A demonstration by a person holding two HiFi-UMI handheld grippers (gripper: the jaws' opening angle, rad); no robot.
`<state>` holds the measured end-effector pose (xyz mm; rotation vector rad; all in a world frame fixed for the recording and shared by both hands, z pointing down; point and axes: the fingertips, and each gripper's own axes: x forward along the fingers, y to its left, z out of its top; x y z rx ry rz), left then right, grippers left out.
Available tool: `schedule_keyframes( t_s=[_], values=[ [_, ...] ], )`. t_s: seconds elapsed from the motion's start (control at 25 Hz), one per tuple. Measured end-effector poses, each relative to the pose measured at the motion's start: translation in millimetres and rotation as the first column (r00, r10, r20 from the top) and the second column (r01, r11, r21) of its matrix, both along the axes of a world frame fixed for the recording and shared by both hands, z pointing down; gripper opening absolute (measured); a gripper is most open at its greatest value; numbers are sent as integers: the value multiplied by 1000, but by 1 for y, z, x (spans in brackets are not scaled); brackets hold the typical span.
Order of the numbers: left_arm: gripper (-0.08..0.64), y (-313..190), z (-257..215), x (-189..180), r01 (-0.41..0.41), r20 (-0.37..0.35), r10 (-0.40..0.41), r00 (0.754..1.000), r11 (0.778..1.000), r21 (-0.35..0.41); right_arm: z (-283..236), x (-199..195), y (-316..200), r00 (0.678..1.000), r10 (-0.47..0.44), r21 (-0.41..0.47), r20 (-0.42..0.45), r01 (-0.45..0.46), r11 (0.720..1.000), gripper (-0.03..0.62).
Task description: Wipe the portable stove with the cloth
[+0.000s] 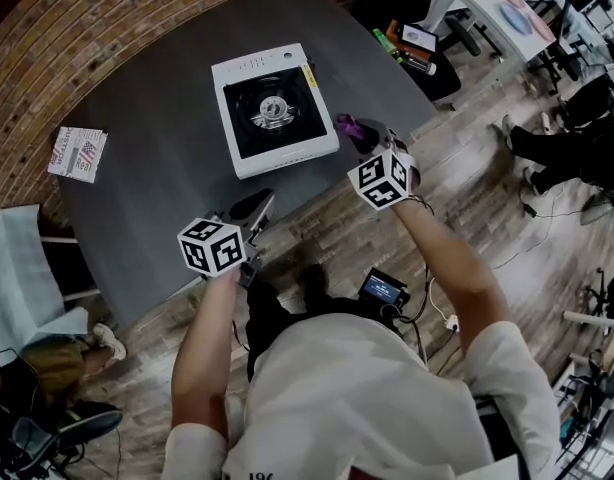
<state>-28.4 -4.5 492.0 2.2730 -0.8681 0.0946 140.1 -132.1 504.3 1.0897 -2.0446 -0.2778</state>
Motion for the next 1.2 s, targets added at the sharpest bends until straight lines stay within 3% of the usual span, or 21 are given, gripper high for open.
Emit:
schedule_keyframes(
  t_s=[0.52,0.88,1.04,1.2],
  values=[
    [41,-51,-21,-101,-73,-79,77,994,996,53,-35,-119,-31,997,-35,-30,-76,32,999,98],
    [41,-73,-17,-166,-56,-149,64,987,997,58,-40,-210,-54,978,-108,-55,-179,99,994,100],
    [41,-78,-15,-176,-32,-172,42,984,998,56,-36,-246,-63,956,-193,-75,-222,181,981,100],
    [41,-88,-12,-187,6,-191,3,982,999,47,-24,-282,-78,906,-302,-99,-295,286,953,100]
  ],
)
